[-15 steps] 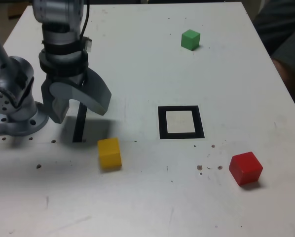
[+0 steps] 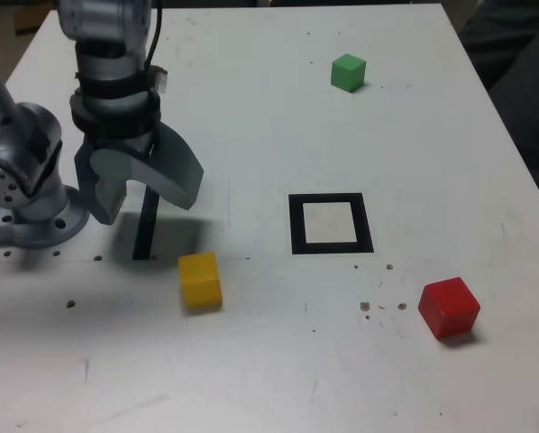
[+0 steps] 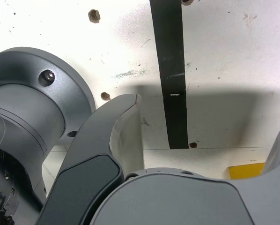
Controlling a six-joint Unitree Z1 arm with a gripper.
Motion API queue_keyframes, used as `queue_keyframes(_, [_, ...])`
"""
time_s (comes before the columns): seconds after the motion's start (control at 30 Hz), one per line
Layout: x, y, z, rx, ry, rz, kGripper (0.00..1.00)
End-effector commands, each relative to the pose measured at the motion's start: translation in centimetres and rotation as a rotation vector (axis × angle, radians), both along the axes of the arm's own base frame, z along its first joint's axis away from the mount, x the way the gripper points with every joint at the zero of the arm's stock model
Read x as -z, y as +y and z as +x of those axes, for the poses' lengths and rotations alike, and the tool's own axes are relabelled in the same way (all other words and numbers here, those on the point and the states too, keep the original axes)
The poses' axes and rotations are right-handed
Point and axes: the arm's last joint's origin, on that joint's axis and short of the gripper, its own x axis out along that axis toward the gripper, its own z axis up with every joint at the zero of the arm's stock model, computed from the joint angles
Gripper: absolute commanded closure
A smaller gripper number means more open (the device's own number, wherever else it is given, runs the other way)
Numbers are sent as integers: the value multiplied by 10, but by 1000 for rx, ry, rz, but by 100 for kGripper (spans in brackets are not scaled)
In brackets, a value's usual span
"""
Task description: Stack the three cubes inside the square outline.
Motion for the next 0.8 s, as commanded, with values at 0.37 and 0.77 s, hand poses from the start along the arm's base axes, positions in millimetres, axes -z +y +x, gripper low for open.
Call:
queue_keyframes(0.37, [-5,0,1,1,-17,3,1])
queue_keyframes(0.77, [-9,-1,18,24,-13,12,1])
